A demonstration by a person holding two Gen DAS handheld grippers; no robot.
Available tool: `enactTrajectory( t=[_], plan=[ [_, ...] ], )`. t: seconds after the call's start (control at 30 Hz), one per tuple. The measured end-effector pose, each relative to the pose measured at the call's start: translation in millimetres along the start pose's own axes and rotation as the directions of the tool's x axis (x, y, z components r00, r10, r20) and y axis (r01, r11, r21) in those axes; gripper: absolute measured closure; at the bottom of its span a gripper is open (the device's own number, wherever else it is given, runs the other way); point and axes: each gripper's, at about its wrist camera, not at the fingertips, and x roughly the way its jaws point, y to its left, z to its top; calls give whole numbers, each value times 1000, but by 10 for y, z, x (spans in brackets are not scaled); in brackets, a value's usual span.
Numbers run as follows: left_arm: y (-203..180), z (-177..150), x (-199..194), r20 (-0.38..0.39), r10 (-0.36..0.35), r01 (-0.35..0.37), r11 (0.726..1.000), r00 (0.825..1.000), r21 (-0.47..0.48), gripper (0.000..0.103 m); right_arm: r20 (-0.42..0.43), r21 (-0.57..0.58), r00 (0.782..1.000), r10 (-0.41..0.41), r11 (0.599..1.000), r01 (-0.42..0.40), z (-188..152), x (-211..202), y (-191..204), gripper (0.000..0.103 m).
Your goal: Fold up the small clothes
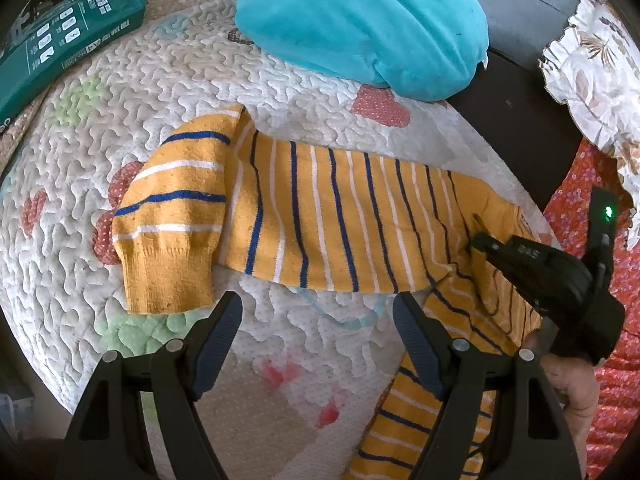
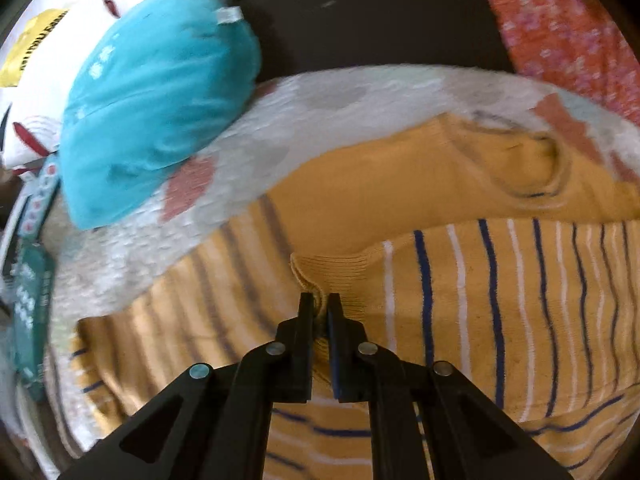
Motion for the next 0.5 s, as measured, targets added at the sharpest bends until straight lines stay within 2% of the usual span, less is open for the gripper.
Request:
enactTrajectory(
  t=[0.13, 0.23, 0.27, 0.33, 0.43, 0.5],
  plan=[
    [33, -6, 50, -10, 15, -15, 1000, 1000, -3, 26, -64, -41, 997, 39, 998, -41, -110, 180, 125, 87],
    [-38, -70, 76, -11, 26, -25, 999, 1000, 33, 26, -16, -41, 996, 87, 995, -88, -190, -123, -13, 81],
    [-99, -121, 90, -14, 30, -29, 998, 999, 62, 26, 1, -28, 996, 88, 996, -88, -250, -282, -141, 77],
    [-226, -230, 118, -28, 19, -16, 993, 999, 116, 26, 3, 8, 998, 70, 997, -70, -418, -537, -458, 76],
    [-474, -514, 171, -69, -12, 27, 976, 998, 218, 26, -34, 63, 999, 33, 998, -30, -823, -853, -1111, 76],
    [-612, -754, 227, -117, -26, 59, 958, 993, 282, 26, -78, 107, 997, -25, 994, 33, -1175, -1012, -1590, 76]
  ],
)
